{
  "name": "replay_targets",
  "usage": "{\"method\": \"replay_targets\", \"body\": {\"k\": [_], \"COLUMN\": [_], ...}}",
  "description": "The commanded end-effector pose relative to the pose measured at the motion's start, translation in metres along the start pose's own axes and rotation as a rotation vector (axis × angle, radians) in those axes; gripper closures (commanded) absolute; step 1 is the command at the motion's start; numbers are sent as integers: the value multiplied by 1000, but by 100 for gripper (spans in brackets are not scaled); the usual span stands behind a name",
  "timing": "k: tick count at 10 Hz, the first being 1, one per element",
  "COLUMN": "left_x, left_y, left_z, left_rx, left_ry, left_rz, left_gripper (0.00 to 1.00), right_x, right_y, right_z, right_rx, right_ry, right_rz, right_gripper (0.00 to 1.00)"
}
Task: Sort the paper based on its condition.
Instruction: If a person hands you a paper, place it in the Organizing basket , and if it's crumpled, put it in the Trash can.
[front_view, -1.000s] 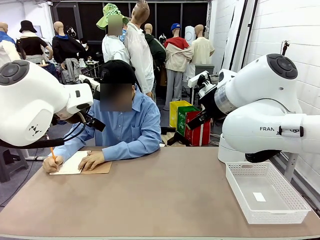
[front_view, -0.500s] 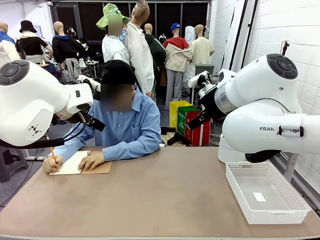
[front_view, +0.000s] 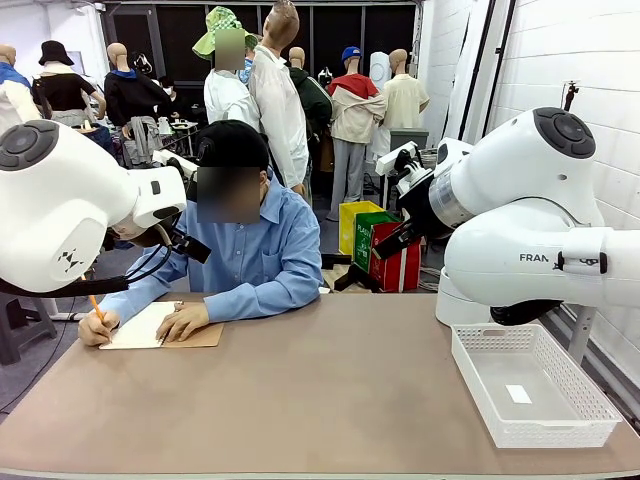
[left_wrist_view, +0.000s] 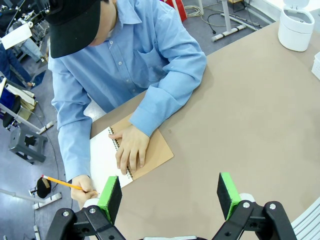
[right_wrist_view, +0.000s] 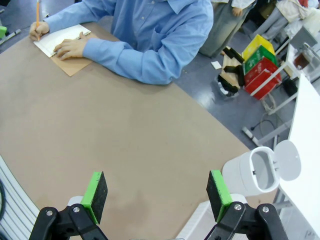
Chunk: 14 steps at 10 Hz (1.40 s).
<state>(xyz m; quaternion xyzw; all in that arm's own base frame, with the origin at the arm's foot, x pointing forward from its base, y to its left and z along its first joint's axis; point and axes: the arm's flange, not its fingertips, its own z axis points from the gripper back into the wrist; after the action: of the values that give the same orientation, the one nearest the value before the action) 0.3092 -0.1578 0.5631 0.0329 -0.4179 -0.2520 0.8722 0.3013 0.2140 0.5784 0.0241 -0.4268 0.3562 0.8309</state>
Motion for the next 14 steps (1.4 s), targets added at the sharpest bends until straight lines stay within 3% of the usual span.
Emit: {"method": "replay_targets", "body": {"k": [1, 14], "left_x": [0, 0], "left_y": [1, 1], "left_z": [-1, -1], "left_rx": [5, 5], "left_ry": [-5, -5], "left_rz": [-13, -13], "left_gripper": [0, 0], "right_x": [0, 0], "right_y": [1, 1], "right_z": [0, 0], "right_rx": [-4, -4], "right_ry": [2, 2], "right_rz": [3, 3], "right_gripper": [0, 0]}}
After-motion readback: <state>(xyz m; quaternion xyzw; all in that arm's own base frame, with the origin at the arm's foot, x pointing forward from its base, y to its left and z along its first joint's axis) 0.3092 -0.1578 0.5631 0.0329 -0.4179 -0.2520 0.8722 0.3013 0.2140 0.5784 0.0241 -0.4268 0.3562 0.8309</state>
